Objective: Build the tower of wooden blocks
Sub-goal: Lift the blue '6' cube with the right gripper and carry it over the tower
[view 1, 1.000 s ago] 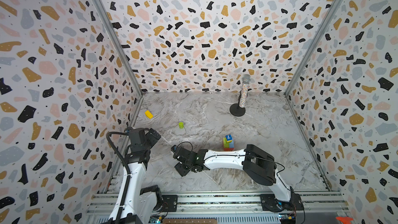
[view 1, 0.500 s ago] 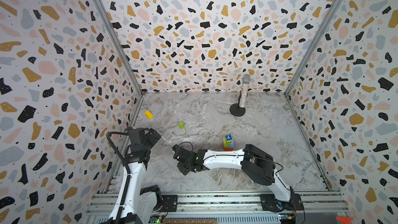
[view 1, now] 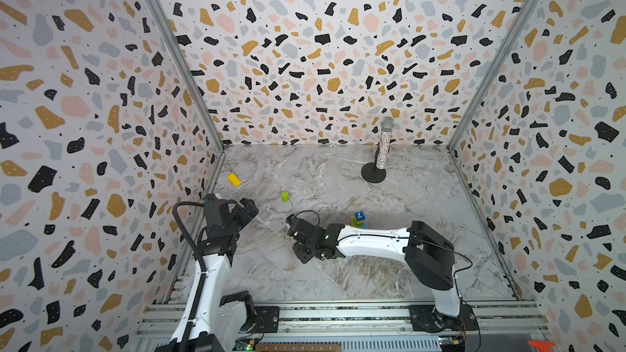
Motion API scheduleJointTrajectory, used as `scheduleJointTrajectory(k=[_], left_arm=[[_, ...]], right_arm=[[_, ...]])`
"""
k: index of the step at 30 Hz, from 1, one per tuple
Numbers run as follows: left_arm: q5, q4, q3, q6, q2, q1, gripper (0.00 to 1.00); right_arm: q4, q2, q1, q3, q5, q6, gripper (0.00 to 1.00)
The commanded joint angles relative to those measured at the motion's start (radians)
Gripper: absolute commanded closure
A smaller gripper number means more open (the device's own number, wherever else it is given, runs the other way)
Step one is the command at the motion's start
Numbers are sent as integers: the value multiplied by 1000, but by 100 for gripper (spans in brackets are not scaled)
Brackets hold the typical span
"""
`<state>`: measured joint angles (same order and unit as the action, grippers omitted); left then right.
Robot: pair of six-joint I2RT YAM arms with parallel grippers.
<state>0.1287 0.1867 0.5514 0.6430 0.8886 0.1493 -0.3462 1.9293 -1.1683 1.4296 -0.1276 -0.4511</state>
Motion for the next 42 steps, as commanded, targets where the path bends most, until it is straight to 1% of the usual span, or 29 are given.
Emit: scheduleJointTrajectory(k=[1, 4, 12, 17, 23, 28, 32, 42], left_arm=[[-84, -36, 8, -9, -13, -103, 0], [-160, -43, 16, 14, -10, -196, 0], [-270, -97, 28, 57, 81, -415, 0], [-308, -142, 34, 76, 140, -506, 0], [-391, -186, 46, 105, 199, -629, 0], [-399, -204, 59, 108, 250, -656, 0], [-401, -208, 60, 106, 263, -660, 0], [-403, -216, 55, 105, 291, -659, 0]], right_arm=[[-59, -110, 45, -1, -21, 7, 68], [-102, -169, 90, -17, -26, 10, 68], [-168, -349, 235, -121, -19, 10, 68], [-213, -421, 320, -164, -10, 38, 68], [-222, -457, 415, -231, 27, 65, 68], [-224, -452, 436, -247, 18, 78, 68], [-231, -438, 437, -247, 9, 91, 68], [-234, -409, 435, -258, 41, 103, 68]])
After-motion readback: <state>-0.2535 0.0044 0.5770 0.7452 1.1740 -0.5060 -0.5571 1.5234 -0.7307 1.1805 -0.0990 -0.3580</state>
